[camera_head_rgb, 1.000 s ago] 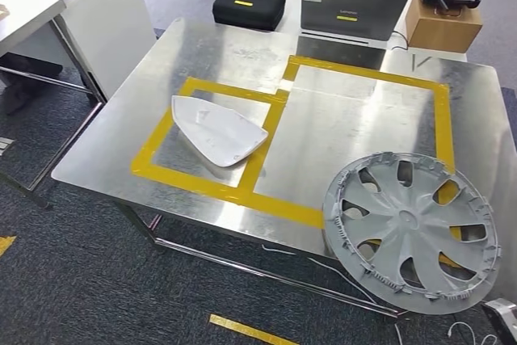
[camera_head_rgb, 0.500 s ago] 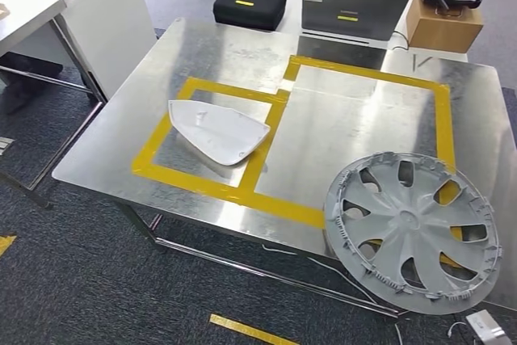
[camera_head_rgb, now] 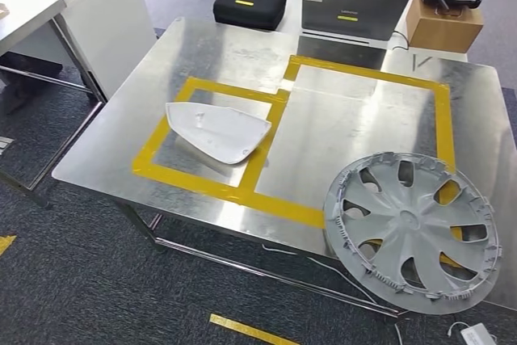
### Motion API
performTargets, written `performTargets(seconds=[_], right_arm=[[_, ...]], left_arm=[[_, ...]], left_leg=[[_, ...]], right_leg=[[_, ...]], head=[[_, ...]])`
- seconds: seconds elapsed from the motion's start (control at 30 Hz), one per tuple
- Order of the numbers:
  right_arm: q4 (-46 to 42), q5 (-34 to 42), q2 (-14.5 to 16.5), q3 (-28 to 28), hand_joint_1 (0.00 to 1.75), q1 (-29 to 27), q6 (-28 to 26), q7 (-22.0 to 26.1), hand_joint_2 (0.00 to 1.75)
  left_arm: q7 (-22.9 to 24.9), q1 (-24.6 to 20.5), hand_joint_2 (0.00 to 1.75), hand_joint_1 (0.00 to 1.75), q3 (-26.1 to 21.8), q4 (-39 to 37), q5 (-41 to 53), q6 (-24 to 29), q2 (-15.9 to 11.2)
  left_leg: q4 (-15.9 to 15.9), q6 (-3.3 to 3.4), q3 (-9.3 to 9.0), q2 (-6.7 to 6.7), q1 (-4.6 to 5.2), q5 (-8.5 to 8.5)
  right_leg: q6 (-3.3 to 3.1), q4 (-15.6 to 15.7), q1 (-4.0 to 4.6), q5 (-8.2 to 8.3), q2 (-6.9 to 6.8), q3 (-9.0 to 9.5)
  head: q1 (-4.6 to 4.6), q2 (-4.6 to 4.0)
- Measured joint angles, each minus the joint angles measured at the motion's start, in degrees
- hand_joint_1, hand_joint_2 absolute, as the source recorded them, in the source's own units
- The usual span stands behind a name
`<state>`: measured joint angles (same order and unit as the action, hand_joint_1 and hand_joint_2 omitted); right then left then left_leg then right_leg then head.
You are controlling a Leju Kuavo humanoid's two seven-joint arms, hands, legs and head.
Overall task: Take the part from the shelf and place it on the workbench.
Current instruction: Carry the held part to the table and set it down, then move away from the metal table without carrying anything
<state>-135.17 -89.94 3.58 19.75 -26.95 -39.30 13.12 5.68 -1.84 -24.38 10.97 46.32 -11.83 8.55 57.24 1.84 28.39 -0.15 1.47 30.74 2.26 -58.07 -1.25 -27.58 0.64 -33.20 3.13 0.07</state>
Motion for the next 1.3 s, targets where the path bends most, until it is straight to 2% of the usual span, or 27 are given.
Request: performTargets(seconds=[0.17, 0.47, 0.7, 0.8, 0.83, 0.87, 0.93, 0.97, 1.0, 1.03, 1.07, 1.1, 1.13, 1.17, 1.2, 1.3], right_arm=[[-1.7, 0.0, 0.7, -1.3, 0.00, -0.1, 0.0, 2.8, 0.00], [-3.5, 0.0, 1.1, -3.2, 0.00, -0.7, 0.0, 4.1, 0.00], [-4.0, 0.0, 1.1, -3.8, 0.00, -1.1, 0.0, 4.1, 0.00], [-4.3, 0.0, 1.2, -3.9, 0.00, -1.4, 0.0, 4.3, 0.00], [-4.5, 0.0, 1.2, -3.9, 0.00, -1.6, 0.0, 4.3, 0.00], [-4.6, 0.0, 1.2, -4.0, 0.00, -1.9, 0.0, 4.4, 0.00], [-4.7, 0.0, 1.3, -4.0, 0.00, -2.2, 0.0, 4.5, 0.00], [-4.7, 0.0, 1.4, -4.0, 0.00, -2.4, 0.0, 4.6, 0.00], [-4.7, 0.0, 1.5, -4.0, 0.00, -2.7, 0.0, 4.6, 0.00], [-4.7, 0.0, 1.6, -4.0, 0.00, -2.9, 0.0, 4.5, 0.00], [-4.7, 0.0, 1.6, -4.0, 0.00, -3.1, 0.0, 4.5, 0.00], [-4.7, 0.0, 1.7, -4.0, 0.00, -3.3, 0.0, 4.5, 0.00], [-4.7, 0.0, 1.7, -4.0, 0.00, -3.4, 0.0, 4.4, 0.00], [-4.7, 0.0, 1.7, -4.0, 0.00, -3.6, 0.0, 4.3, 0.00], [-4.7, 0.0, 1.8, -4.0, 0.00, -3.8, 0.0, 4.2, 0.00], [-4.7, 0.0, 2.1, -4.0, 0.00, -4.6, 0.0, 3.8, 0.00]], left_arm=[[-0.4, 0.0, 0.00, 0.00, -0.3, 0.0, 0.2, 0.0, 0.0], [-0.4, 0.0, 0.00, 0.00, -1.5, 0.0, 0.0, 2.1, 1.3], [-0.4, 0.0, 0.00, 0.00, -1.9, 0.0, 0.0, 2.3, 1.4], [-0.4, -0.1, 0.00, 0.00, -1.9, 0.0, 0.0, 2.3, 1.5], [-0.3, -0.1, 0.00, 0.00, -2.0, 0.0, 0.0, 2.4, 1.6], [-0.3, -0.1, 0.00, 0.00, -2.0, 0.0, 0.0, 2.5, 1.6], [-0.3, -0.1, 0.00, 0.00, -2.2, 0.0, 0.0, 2.5, 1.7], [-0.3, -0.1, 0.00, 0.00, -2.3, 0.0, 0.0, 2.5, 1.8], [-0.3, -0.1, 0.00, 0.00, -2.4, 0.0, 0.0, 2.6, 1.8], [-0.3, -0.1, 0.00, 0.00, -2.5, 0.0, 0.0, 2.6, 1.9], [-0.3, -0.1, 0.00, 0.00, -2.6, 0.0, 0.0, 2.6, 1.9], [-0.3, -0.2, 0.00, 0.00, -2.7, 0.0, 0.0, 2.6, 1.9], [-0.3, -0.2, 0.00, 0.00, -2.7, 0.0, 0.0, 2.7, 2.0], [-0.3, -0.2, 0.00, 0.00, -2.8, 0.0, 0.0, 2.7, 2.0], [-0.3, -0.3, 0.00, 0.00, -2.8, 0.0, 0.1, 2.8, 2.0], [-0.3, -0.3, 0.00, 0.00, -3.0, 0.0, 0.2, 2.9, 2.1]], left_leg=[[0.0, 0.00, 0.00, 0.00, -0.01, 0.00], [0.0, 0.00, 0.00, 0.00, 0.01, 0.00], [0.4, 0.44, 0.11, -0.01, 0.33, 0.07], [-0.1, 1.13, 0.09, 0.08, 0.22, -0.80], [-0.6, 1.44, 0.11, 0.18, 0.08, -1.26], [-1.1, 1.77, 0.23, 0.28, -0.07, -1.75], [-1.3, 2.09, 0.81, 0.50, -0.07, -2.35], [-1.2, 2.13, 1.17, 0.59, -0.02, -2.56], [-1.1, 2.09, 1.51, 0.70, 0.03, -2.75], [-1.0, 2.02, 1.81, 0.76, 0.06, -2.90], [-0.8, 1.92, 2.09, 0.78, 0.05, -3.01], [-0.6, 1.79, 2.33, 0.80, 0.05, -3.09], [-0.3, 1.61, 2.59, 0.79, 0.13, -3.16], [-0.1, 1.38, 2.80, 0.77, 0.20, -3.25], [0.1, 1.09, 2.97, 0.75, 0.27, -3.37], [0.5, 0.00, 3.29, 0.65, 0.25, -3.63]], right_leg=[[0.00, 0.0, 0.01, 0.00, 0.00, 0.00], [0.00, 0.0, -0.01, 0.00, 0.00, 0.01], [0.48, 0.2, -0.33, 0.34, 0.00, 0.05], [1.12, 0.4, -0.38, 0.55, -0.01, -0.05], [1.23, -0.3, -0.32, -0.32, -0.06, -0.43], [1.29, -2.0, -0.26, -1.87, -0.11, -1.18], [1.32, -8.9, -0.19, -6.35, -0.20, -3.74], [1.39, -12.6, -0.19, -8.00, -0.20, -4.93], [1.45, -14.8, -0.19, -8.72, -0.22, -5.44], [1.46, -15.0, -0.19, -8.36, -0.25, -4.94], [1.43, -12.6, -0.21, -7.02, -0.34, -3.18], [1.35, -8.4, -0.22, -5.43, -0.52, -0.48], [1.20, -4.1, -0.17, -4.37, -0.72, 2.33], [0.97, -0.9, -0.09, -3.56, -0.84, 4.38], [0.70, 1.0, 0.01, -3.42, -0.90, 5.34], [-0.46, 1.6, 0.07, -3.04, -0.86, 4.52]], head=[[-0.01, 0.00], [-0.02, 0.00], [0.02, 0.00], [0.00, 0.00], [-0.03, 0.00], [-0.10, 0.00], [-0.17, 0.00], [-0.17, 0.00], [-0.15, 0.00], [-0.16, 0.00], [-0.15, 0.00], [-0.16, 0.00], [-0.16, 0.00], [-0.12, 0.00], [-0.14, 0.00], [-0.16, 0.00]])
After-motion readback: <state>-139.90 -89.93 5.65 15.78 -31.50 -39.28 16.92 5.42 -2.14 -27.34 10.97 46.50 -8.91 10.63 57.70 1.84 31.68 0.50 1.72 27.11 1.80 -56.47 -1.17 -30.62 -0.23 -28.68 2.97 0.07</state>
